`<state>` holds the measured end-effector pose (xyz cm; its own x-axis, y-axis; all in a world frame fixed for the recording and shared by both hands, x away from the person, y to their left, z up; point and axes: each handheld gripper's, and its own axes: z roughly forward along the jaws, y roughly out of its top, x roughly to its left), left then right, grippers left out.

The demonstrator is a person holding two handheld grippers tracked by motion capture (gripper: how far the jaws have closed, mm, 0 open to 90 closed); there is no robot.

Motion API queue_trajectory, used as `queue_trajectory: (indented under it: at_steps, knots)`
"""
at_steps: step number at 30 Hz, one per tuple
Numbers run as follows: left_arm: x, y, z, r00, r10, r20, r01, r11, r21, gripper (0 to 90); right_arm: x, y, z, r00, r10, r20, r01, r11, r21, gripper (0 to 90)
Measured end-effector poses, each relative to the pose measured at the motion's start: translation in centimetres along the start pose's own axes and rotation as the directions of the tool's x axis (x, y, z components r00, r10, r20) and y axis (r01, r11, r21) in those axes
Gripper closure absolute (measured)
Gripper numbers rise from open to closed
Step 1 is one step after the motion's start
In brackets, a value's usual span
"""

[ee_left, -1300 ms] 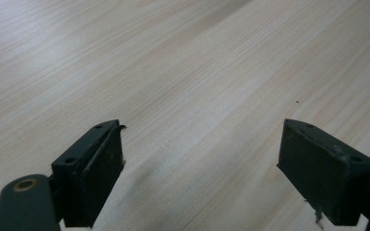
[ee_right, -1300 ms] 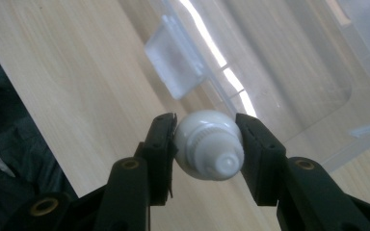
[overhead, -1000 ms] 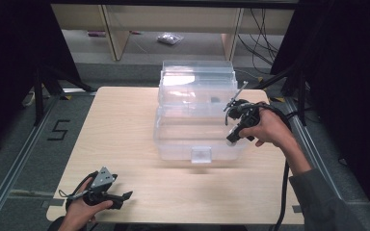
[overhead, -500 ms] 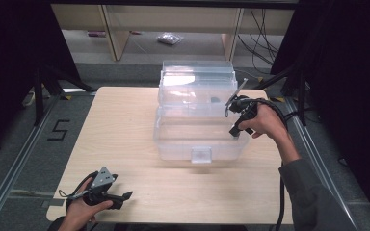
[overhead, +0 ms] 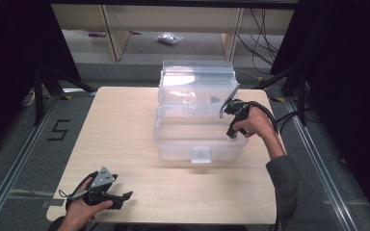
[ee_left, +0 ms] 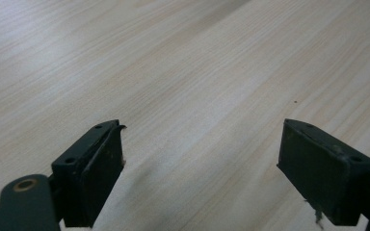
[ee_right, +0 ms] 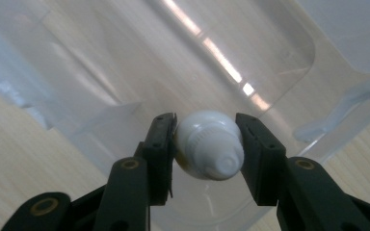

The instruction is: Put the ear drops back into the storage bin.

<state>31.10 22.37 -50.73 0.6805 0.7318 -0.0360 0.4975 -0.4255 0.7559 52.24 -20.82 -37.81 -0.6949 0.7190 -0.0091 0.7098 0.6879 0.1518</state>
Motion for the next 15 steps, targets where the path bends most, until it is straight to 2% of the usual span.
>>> queue_trajectory:
  at_steps: [6, 7, 8, 9, 10, 11, 12, 15]
  knots:
    - [0.0, 0.0, 0.0, 1.0000, 0.006, -0.001, -0.006, 1.0000, 0.001, 15.3, -0.1, 0.4, 1.4, 0.9986, 0.053, 0.004, -0.054, 0.997, 0.047, 60.3]
    - [0.0, 0.0, 0.0, 1.0000, 0.007, 0.000, -0.007, 1.0000, 0.001, 15.3, -0.4, 0.4, 1.5, 0.9992, 0.039, 0.008, -0.039, 0.999, 0.035, 60.3]
    - [0.0, 0.0, 0.0, 1.0000, 0.007, -0.001, -0.007, 1.0000, 0.001, 15.3, -0.7, 0.5, 1.6, 0.9999, -0.008, 0.013, 0.007, 1.000, 0.019, 60.3]
    - [0.0, 0.0, 0.0, 1.0000, 0.006, -0.001, -0.006, 1.0000, 0.001, 15.3, -0.4, 0.5, 1.7, 0.9993, 0.038, -0.003, -0.038, 0.999, 0.036, 60.3]
    - [0.0, 0.0, 0.0, 1.0000, 0.006, -0.001, -0.006, 1.0000, 0.001, 15.3, -0.7, 0.6, 1.9, 0.9999, 0.000, 0.012, -0.001, 1.000, 0.031, 60.3]
    - [0.0, 0.0, 0.0, 1.0000, 0.007, -0.001, -0.007, 1.0000, 0.001, 15.3, -0.5, 0.6, 2.1, 0.9995, 0.033, -0.001, -0.032, 0.999, 0.043, 60.3]
    - [0.0, 0.0, 0.0, 1.0000, 0.007, -0.001, -0.007, 1.0000, 0.000, 15.3, -0.5, 0.6, 2.3, 0.9994, 0.033, 0.008, -0.034, 0.999, 0.037, 60.3]
    - [0.0, 0.0, 0.0, 1.0000, 0.007, 0.000, -0.007, 1.0000, 0.001, 15.3, -0.5, 0.6, 2.7, 0.9987, 0.050, -0.008, -0.050, 0.998, 0.046, 60.3]
